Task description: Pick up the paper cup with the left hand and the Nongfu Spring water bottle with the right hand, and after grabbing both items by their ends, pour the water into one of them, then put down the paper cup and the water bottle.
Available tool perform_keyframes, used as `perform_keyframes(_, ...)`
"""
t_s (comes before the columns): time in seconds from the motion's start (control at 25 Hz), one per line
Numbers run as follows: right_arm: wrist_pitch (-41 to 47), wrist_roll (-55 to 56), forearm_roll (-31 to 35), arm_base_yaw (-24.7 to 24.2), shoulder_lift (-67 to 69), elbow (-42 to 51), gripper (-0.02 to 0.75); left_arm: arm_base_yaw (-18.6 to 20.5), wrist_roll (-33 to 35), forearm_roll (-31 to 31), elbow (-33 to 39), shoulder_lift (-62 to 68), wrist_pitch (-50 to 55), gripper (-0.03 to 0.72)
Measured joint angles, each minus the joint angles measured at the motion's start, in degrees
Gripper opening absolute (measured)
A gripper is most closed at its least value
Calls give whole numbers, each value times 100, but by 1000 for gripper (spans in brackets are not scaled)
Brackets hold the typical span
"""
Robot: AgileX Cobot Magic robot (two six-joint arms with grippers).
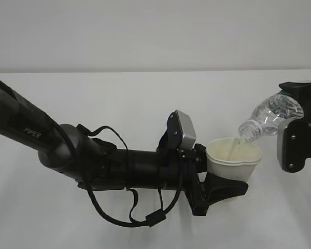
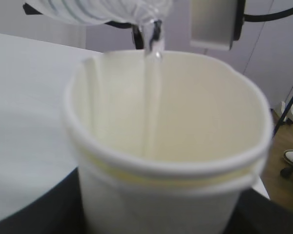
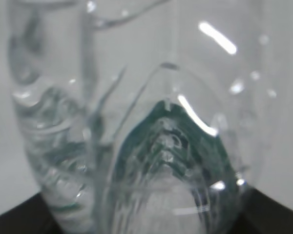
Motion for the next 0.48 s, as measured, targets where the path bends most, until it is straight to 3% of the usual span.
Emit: perform_keyframes(0.48, 0, -59, -23, 0, 0, 0, 449, 0, 0, 0, 0, 0, 0, 435)
